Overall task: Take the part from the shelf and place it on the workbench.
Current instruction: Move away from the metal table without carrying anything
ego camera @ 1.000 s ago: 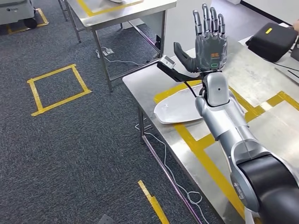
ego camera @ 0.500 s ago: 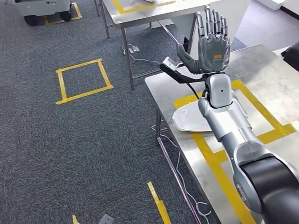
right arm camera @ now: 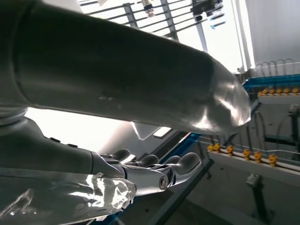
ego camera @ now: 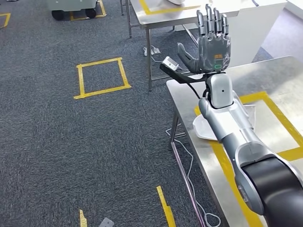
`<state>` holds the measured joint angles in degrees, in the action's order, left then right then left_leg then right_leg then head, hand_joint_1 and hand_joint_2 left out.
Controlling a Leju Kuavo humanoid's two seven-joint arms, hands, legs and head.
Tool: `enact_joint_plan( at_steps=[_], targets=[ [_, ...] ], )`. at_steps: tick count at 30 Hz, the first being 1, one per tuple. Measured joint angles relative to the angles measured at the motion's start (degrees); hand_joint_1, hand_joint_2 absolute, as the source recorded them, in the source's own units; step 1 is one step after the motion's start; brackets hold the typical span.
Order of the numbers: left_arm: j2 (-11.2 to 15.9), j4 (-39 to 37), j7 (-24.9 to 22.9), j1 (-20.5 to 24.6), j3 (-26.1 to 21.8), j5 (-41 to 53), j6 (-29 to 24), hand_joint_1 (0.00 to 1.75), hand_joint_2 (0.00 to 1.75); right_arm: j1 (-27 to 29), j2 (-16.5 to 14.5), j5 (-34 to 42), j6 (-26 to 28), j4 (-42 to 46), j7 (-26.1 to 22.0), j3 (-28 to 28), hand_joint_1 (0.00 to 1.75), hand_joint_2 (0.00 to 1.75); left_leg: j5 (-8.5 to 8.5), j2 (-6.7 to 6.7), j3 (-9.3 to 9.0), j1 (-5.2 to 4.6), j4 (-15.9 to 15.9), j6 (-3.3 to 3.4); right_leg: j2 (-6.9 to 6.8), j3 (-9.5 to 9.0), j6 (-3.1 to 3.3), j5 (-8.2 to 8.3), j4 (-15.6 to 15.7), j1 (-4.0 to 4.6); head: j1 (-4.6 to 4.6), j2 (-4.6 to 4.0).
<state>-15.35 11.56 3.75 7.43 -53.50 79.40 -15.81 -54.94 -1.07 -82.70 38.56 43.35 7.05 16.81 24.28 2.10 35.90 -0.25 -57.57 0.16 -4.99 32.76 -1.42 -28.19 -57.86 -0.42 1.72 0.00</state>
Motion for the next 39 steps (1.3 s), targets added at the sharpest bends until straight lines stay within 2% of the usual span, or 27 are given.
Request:
enact_joint_plan(
  at_steps=[2, 4, 5, 6, 7, 8, 10, 11, 12, 15, 17, 18, 20, 21, 22, 23, 25, 26, 27, 28, 31, 39],
  targets=[
    [-0.05, 0.0, 0.01, 0.0, -0.02, 0.05, -0.03, 0.0, 0.0, -0.13, 0.14, 0.04, -0.01, 0.23, 0.05, 0.09, 0.0, 0.0, -0.2, -1.04, -0.19, 0.31, 0.31, 0.6, 1.84, 1.12, -0.49, -1.89, -2.58, -0.26, -0.16, 0.0],
    [-0.16, 0.0, 0.02, 0.09, -0.03, 0.13, -0.04, 0.0, 0.0, -0.08, 0.33, 0.1, -0.03, 0.32, 0.12, 0.17, 0.0, 0.0, -0.25, -2.11, -0.23, 0.46, 0.36, 0.99, 4.14, 4.64, -0.76, -5.32, -9.81, -0.42, -0.37, 0.0],
    [-0.21, 0.0, 0.02, 0.1, -0.04, 0.15, -0.03, 0.0, 0.0, 0.09, 0.43, 0.12, -0.04, 0.32, 0.14, 0.21, 0.0, 0.0, -0.26, -2.71, -0.24, 0.46, 0.35, 1.07, 4.55, 6.62, -0.83, -6.62, -13.62, -0.42, -0.44, 0.0],
    [-0.25, 0.0, 0.02, 0.08, -0.05, 0.16, -0.04, 0.0, 0.0, 0.27, 0.49, 0.14, -0.04, 0.32, 0.14, 0.26, 0.0, 0.0, -0.26, -3.36, -0.25, 0.46, 0.33, 1.09, 4.72, 8.09, -0.88, -7.04, -16.09, -0.42, -0.47, 0.0],
    [-0.25, 0.0, 0.02, 0.04, -0.06, 0.16, -0.04, 0.0, 0.0, 0.39, 0.54, 0.16, -0.04, 0.32, 0.15, 0.28, 0.0, 0.0, -0.26, -4.02, -0.27, 0.46, 0.3, 1.09, 4.8, 8.55, -0.85, -6.25, -16.31, -0.42, -0.51, 0.0],
    [-0.25, 0.0, 0.02, 0.02, -0.07, 0.16, -0.04, 0.0, 0.0, 0.41, 0.59, 0.17, -0.04, 0.32, 0.15, 0.32, 0.0, 0.0, -0.24, -4.56, -0.32, 0.46, 0.26, 1.07, 4.87, 7.95, -0.76, -4.48, -14.34, -0.43, -0.52, 0.0],
    [-0.29, 0.0, 0.08, 0.04, -0.1, 0.16, -0.05, 0.0, 0.0, 0.19, 0.69, 0.22, -0.03, 0.33, 0.16, 0.41, 0.0, 0.0, -0.14, -5.47, -0.37, 0.39, 0.12, 0.84, 5.36, 4.74, -0.51, -0.25, -6.59, -0.45, -0.52, 0.0],
    [-0.3, 0.0, 0.11, 0.07, -0.11, 0.16, -0.05, 0.0, 0.0, 0.07, 0.74, 0.24, -0.02, 0.33, 0.16, 0.45, 0.0, 0.0, -0.1, -5.79, -0.29, 0.32, -0.03, 0.62, 5.68, 3.2, -0.38, 0.91, -3.34, -0.45, -0.52, 0.0],
    [-0.3, 0.0, 0.15, 0.06, -0.12, 0.16, -0.05, 0.0, 0.0, 0.03, 0.77, 0.28, -0.02, 0.34, 0.16, 0.49, 0.0, 0.0, -0.12, -6.08, -0.14, 0.29, -0.12, 0.33, 5.94, 2.22, -0.26, 1.42, -1.31, -0.41, -0.5, 0.0],
    [-0.21, 0.0, 0.18, -0.09, -0.16, 0.18, -0.07, 0.0, 0.0, 0.15, 0.76, 0.48, -0.02, 0.4, 0.1, 0.59, 0.0, 0.0, -0.16, -6.34, 0.2, 0.42, -0.22, -0.51, 5.95, 1.74, 0.4, 1.42, -0.58, -0.34, -0.5, 0.0],
    [-0.15, 0.0, 0.18, -0.09, -0.18, 0.19, -0.12, 0.0, 0.0, 0.09, 0.77, 0.6, -0.02, 0.59, 0.04, 0.63, 0.0, 0.0, 1.42, -5.18, 1.0, 0.37, -2.15, -1.07, 5.72, 1.6, 1.09, 1.61, -0.37, -0.58, -0.18, 0.0],
    [-0.12, 0.0, 0.18, -0.05, -0.18, 0.2, -0.14, 0.0, 0.0, 0.07, 0.78, 0.64, -0.02, 0.69, 0.02, 0.62, 0.0, 0.0, 3.04, -4.27, 2.15, 0.39, -4.82, -1.35, 5.6, 1.54, 1.35, 1.66, -0.28, -0.68, -0.02, 0.0],
    [-0.12, 0.0, 0.18, 0.01, -0.18, 0.25, -0.15, 0.0, 0.0, 0.19, 0.81, 0.72, -0.02, 0.78, -0.01, 0.63, 0.0, 0.0, 6.52, -2.95, 5.59, 0.51, -12.37, -1.76, 5.37, 1.54, 1.56, 1.62, -0.28, -0.63, 0.26, 0.0],
    [-0.11, 0.0, 0.18, -0.01, -0.19, 0.26, -0.15, 0.0, 0.0, 0.29, 0.83, 0.74, -0.02, 0.78, -0.01, 0.63, 0.0, 0.0, 7.35, -2.74, 6.91, 0.55, -15.21, -1.83, 5.23, 1.53, 1.58, 1.61, -0.29, -0.61, 0.22, 0.0],
    [-0.1, 0.0, 0.18, -0.03, -0.2, 0.26, -0.14, 0.0, 0.0, 0.35, 0.83, 0.79, -0.02, 0.78, -0.03, 0.63, 0.0, 0.0, 7.1, -2.67, 7.35, 0.56, -16.13, -1.81, 5.11, 1.51, 1.59, 1.59, -0.3, -0.58, 0.26, 0.0],
    [-0.09, 0.0, 0.18, -0.04, -0.21, 0.26, -0.15, 0.0, 0.0, 0.39, 0.83, 0.86, -0.03, 0.78, -0.08, 0.63, 0.0, 0.0, 5.81, -2.66, 6.67, 0.56, -14.81, -1.67, 5.01, 1.46, 1.58, 1.57, -0.3, -0.53, 0.26, 0.0],
    [-0.04, 0.0, 0.18, -0.02, -0.22, 0.26, -0.16, 0.0, 0.0, 0.33, 0.83, 1.04, -0.04, 0.79, -0.17, 0.64, 0.0, 0.0, 1.97, -2.52, 3.19, 0.43, -7.89, -1.02, 4.88, 1.35, 1.49, 1.48, -0.3, -0.42, 0.25, 0.0],
    [-0.03, 0.0, 0.18, 0.0, -0.23, 0.27, -0.18, 0.0, 0.0, 0.25, 0.84, 1.12, -0.05, 0.8, -0.2, 0.64, 0.0, 0.0, 0.71, -2.39, 1.44, 0.3, -4.46, -0.64, 4.84, 1.38, 1.37, 1.4, -0.37, -0.26, 0.22, 0.0],
    [-0.03, 0.0, 0.18, 0.04, -0.23, 0.27, -0.19, 0.0, 0.0, 0.17, 0.86, 1.18, -0.06, 0.8, -0.21, 0.64, 0.0, 0.0, 0.19, -2.26, 0.22, 0.22, -1.99, -0.41, 4.8, 1.52, 1.25, 1.33, -0.47, -0.1, 0.21, 0.0],
    [-0.05, 0.0, 0.2, 0.07, -0.24, 0.27, -0.22, 0.0, 0.0, 0.16, 0.9, 1.24, -0.07, 0.81, -0.23, 0.63, 0.0, 0.0, 0.24, -2.18, -0.35, 0.19, -0.69, -0.5, 4.77, 1.69, 1.24, 1.26, -0.58, 0.04, 0.13, 0.0],
    [-0.13, 0.0, 0.27, 0.02, -0.28, 0.23, -0.36, 0.0, 0.0, 0.32, 1.03, 1.35, -0.11, 0.86, -0.42, 0.65, 0.0, 0.0, 0.51, -2.36, -0.42, 0.19, -0.09, -1.1, 4.62, 1.92, 1.36, 1.25, -0.61, 0.13, -0.02, 0.0],
    [-0.22, 0.0, 2.23, 0.04, -0.61, -0.63, -0.25, 0.0, 0.0, 0.36, 1.21, 1.39, -0.42, 1.25, -0.56, 0.9, 0.0, 0.0, 0.46, -2.44, -0.33, -0.05, -0.13, -0.46, 4.51, 1.68, 0.66, 1.66, 0.07, -0.11, 0.0, 0.0]
  ],
)
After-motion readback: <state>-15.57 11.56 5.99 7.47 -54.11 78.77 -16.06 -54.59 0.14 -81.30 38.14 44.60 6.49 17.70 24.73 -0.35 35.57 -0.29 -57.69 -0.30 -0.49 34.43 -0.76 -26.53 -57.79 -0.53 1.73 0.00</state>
